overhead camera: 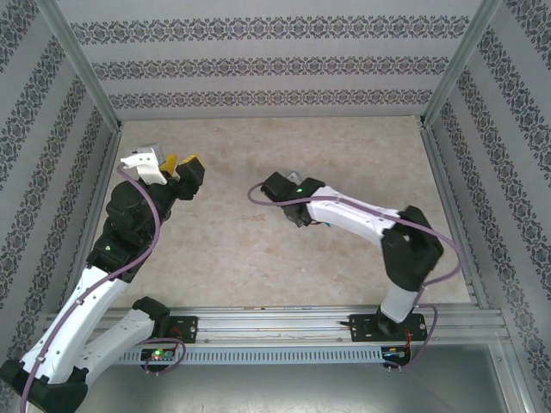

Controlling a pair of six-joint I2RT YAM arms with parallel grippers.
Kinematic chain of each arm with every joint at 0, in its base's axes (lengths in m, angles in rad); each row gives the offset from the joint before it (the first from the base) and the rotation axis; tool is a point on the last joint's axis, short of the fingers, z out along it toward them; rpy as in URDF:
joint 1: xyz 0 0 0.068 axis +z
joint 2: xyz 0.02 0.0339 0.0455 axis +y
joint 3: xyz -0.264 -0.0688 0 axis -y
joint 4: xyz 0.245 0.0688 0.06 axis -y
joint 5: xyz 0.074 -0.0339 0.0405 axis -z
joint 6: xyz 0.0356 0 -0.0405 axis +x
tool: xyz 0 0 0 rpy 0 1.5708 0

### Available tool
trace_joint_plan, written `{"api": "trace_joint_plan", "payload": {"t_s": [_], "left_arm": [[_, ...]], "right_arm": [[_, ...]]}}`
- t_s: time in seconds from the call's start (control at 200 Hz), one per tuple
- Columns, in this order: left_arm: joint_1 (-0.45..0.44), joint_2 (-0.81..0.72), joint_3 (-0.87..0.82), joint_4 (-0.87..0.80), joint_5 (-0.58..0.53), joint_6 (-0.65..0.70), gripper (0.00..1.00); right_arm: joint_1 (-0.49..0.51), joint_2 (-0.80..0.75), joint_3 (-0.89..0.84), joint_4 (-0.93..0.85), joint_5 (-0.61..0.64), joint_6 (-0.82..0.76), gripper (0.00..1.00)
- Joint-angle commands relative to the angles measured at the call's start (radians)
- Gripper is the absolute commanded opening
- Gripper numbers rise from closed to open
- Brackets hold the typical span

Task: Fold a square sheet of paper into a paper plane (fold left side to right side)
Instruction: Turn over the paper at the center of the table, then pick up the paper from the center of the table.

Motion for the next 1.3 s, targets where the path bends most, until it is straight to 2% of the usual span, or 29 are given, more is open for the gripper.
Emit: {"api": "trace_joint_plan", "payload": {"t_s": [0.0, 0.055, 0.205, 0.375, 0.615, 0.814, 0.984, 1.299], "left_arm": [[0.006, 0.014, 0.015, -0.036, -0.013, 0.02, 0.66], [0.006, 0.024, 0.017, -0.034, -0.004, 0.016, 0.66], [0.006, 0.049, 0.027, -0.035, 0.018, 0.011, 0.66], [0.008, 0.07, 0.038, -0.039, 0.041, 0.008, 0.66], [0.007, 0.109, 0.042, -0.036, 0.091, -0.009, 0.67], [0.008, 0.17, 0.029, -0.019, 0.16, -0.06, 0.7], [0.008, 0.261, 0.012, -0.014, 0.226, -0.16, 0.69], [-0.019, 0.508, -0.048, 0.123, 0.412, -0.386, 0.59]], "right_arm": [[0.022, 0.096, 0.062, -0.081, 0.128, 0.014, 0.0], [0.03, 0.148, 0.083, -0.096, 0.123, 0.032, 0.01], [0.055, 0.246, 0.138, -0.157, 0.081, 0.071, 0.13], [0.06, 0.235, 0.121, -0.13, -0.085, 0.112, 0.24], [0.027, 0.085, 0.009, -0.015, -0.361, 0.188, 0.48], [-0.046, -0.073, -0.094, 0.071, -0.494, 0.222, 0.66], [-0.155, -0.247, -0.212, 0.188, -0.581, 0.265, 0.73], [-0.399, -0.586, -0.498, 0.492, -0.678, 0.399, 0.91]]}}
